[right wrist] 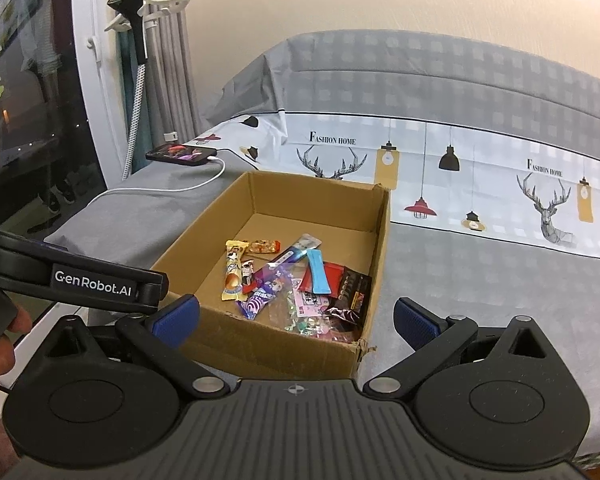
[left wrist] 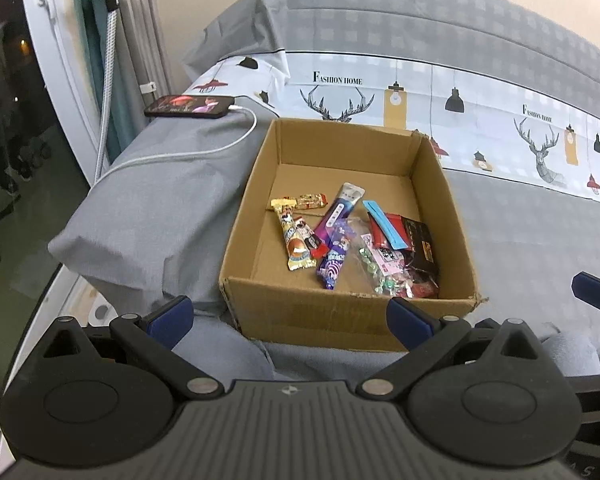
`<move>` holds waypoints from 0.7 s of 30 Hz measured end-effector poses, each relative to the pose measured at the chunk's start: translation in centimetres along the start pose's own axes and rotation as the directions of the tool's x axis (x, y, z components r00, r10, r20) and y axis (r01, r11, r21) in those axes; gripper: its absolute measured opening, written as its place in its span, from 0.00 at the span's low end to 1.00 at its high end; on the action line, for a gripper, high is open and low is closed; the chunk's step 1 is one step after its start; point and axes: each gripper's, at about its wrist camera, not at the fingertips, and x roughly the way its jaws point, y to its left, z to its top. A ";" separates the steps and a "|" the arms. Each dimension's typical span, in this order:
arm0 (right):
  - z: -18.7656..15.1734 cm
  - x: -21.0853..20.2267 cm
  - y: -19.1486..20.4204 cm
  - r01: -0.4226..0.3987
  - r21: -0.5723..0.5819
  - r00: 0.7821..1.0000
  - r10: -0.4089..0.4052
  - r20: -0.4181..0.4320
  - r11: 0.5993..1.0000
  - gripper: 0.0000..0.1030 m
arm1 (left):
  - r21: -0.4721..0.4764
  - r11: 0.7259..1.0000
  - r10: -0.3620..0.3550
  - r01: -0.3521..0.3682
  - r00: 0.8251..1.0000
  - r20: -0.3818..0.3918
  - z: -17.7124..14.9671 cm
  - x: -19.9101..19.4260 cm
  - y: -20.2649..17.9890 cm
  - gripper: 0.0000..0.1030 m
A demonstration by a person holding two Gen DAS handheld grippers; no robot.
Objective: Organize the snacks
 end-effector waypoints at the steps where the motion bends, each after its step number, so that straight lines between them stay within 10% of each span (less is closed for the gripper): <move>1: -0.1 -0.1 0.1 0.000 -0.002 1.000 0.000 0.001 1.000 1.00 | -0.006 1.000 -0.002 0.002 1.000 0.001 -0.1 -0.1 0.1 1.00; 21: -0.3 -1.1 1.2 0.007 -0.018 1.000 -0.006 0.023 1.000 1.00 | 0.061 0.996 0.058 -0.058 0.998 0.009 -0.9 -0.4 0.5 1.00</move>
